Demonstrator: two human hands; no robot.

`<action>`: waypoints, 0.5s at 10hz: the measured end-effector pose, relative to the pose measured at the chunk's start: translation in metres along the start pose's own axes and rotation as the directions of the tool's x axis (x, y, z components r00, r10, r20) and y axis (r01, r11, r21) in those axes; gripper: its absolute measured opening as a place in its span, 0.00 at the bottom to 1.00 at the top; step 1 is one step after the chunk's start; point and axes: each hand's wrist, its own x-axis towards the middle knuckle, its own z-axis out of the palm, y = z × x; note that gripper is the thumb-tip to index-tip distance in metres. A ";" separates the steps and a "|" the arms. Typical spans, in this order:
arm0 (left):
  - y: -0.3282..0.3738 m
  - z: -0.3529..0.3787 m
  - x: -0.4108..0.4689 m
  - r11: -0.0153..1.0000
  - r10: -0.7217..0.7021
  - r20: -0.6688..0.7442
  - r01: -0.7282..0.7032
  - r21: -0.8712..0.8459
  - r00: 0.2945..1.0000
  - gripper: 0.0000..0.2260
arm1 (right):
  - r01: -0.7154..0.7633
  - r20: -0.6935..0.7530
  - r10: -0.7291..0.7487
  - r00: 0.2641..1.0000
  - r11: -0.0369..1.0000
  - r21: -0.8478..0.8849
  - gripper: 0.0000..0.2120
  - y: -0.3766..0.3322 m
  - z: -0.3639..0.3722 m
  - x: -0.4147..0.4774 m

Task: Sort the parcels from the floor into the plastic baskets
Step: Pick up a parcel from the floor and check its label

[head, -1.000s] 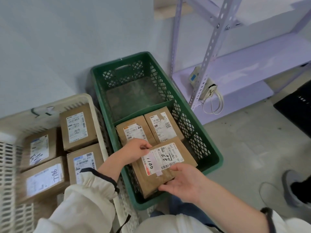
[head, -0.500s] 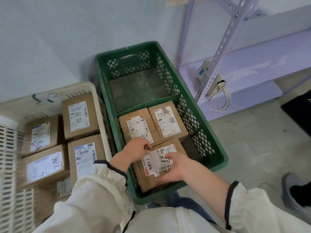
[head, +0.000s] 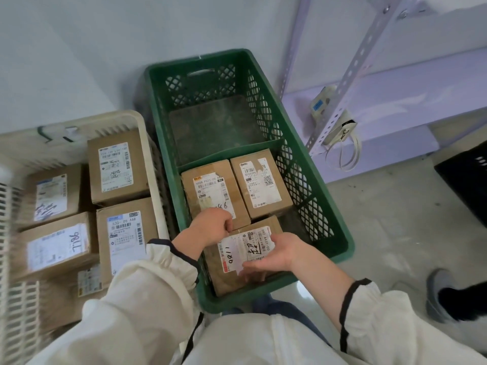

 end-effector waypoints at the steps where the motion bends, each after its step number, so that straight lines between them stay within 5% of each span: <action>1: 0.000 0.001 0.000 1.000 -0.005 -0.005 0.005 0.002 1.000 0.08 | 0.064 0.020 -0.061 0.998 0.989 -0.135 0.63 0.002 0.002 -0.005; 2: 0.001 0.001 -0.002 1.000 -0.018 0.000 0.018 -0.007 1.000 0.08 | 0.129 -0.011 -0.132 0.991 0.980 -0.148 0.57 0.003 0.004 -0.001; 3: 0.007 -0.010 -0.010 0.998 -0.042 0.002 0.042 -0.047 0.999 0.05 | 0.037 0.115 -0.072 0.991 0.958 0.285 0.35 0.006 0.009 -0.006; 4: 0.015 -0.041 -0.039 0.995 -0.065 -0.065 0.060 -0.078 0.996 0.13 | 0.237 -0.131 -0.206 0.970 0.925 0.298 0.24 0.003 0.008 -0.026; 5: 0.014 -0.086 -0.093 0.986 -0.135 -0.278 0.101 -0.133 0.951 0.15 | 0.339 -0.142 -0.310 0.940 0.803 0.490 0.24 -0.011 -0.017 -0.047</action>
